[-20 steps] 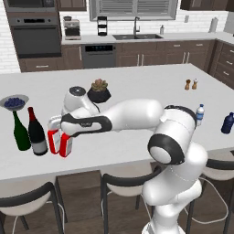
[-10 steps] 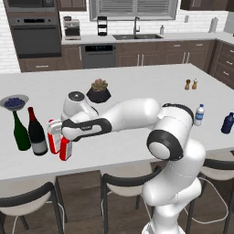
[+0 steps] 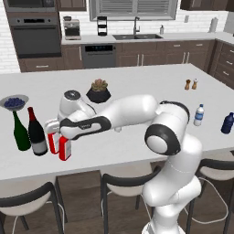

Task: Move the plastic bottles in the middle to the plastics group, and the glass bottles in the middle to the glass group.

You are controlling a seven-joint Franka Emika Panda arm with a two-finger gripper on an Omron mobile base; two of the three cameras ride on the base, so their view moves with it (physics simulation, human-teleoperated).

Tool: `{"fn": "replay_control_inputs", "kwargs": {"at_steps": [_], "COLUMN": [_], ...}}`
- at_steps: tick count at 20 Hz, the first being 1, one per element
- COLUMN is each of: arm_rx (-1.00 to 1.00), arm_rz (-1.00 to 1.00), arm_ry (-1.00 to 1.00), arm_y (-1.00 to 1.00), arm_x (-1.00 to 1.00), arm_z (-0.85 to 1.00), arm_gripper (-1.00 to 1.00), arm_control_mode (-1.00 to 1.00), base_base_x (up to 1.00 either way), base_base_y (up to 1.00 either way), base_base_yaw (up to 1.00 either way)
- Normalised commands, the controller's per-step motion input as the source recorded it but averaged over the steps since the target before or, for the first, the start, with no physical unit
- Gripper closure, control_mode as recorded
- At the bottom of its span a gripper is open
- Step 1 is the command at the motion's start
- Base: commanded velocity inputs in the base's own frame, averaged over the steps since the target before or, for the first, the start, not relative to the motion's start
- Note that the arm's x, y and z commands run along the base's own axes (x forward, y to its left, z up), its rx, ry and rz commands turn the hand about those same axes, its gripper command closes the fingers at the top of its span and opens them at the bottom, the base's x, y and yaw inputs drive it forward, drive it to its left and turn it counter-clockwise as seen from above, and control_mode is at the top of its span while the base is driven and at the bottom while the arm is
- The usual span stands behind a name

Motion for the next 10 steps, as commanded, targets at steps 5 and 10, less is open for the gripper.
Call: {"fn": "replay_control_inputs", "kwargs": {"at_steps": [5,10], "arm_rx": [0.00,0.00], "arm_rz": [0.00,0.00], "arm_ry": [0.00,-0.04], "arm_y": [0.00,0.00], "arm_x": [-0.05,-0.02], "arm_z": [-0.33,-0.12], "arm_gripper": [-1.00,-1.00], "arm_control_mode": [-1.00,-1.00], "base_base_x": [0.00,0.00], "base_base_y": [0.00,0.00], "base_base_yaw": [0.00,0.00]}}
